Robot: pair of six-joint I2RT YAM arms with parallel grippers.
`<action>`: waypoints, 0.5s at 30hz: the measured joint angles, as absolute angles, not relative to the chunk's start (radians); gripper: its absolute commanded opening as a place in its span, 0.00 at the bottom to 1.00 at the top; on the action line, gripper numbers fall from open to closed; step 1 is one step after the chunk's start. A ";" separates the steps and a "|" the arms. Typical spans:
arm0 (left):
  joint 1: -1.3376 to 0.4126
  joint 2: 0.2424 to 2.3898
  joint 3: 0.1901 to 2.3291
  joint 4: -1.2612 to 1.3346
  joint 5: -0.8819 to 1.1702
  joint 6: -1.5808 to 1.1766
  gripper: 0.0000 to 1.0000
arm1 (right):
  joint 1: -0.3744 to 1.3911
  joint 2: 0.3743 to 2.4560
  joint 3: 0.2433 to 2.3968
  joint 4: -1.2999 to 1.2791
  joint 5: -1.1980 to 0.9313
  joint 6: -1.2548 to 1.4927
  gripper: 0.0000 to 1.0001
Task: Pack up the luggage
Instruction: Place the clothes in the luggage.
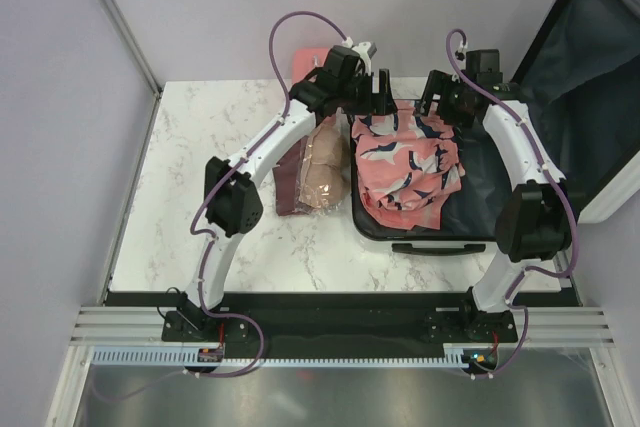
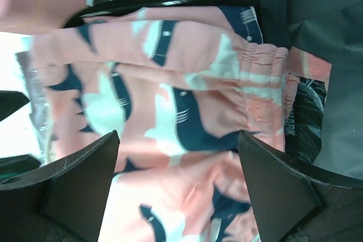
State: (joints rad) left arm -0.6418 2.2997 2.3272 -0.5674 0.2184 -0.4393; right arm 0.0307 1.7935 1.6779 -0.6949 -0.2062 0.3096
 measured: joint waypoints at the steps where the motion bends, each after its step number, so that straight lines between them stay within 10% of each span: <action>1: -0.643 2.281 2.320 -0.566 0.219 -0.439 0.88 | 0.031 1.774 1.677 -0.699 -0.208 0.311 0.93; 15: -0.736 1.987 1.921 -0.505 0.234 -0.437 0.88 | 0.049 1.584 1.509 -0.714 -0.213 0.331 0.93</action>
State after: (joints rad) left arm -0.7364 1.9873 1.9205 -0.5049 0.2340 -0.4370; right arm 0.0486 1.5837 1.5089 -0.7143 -0.2127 0.3305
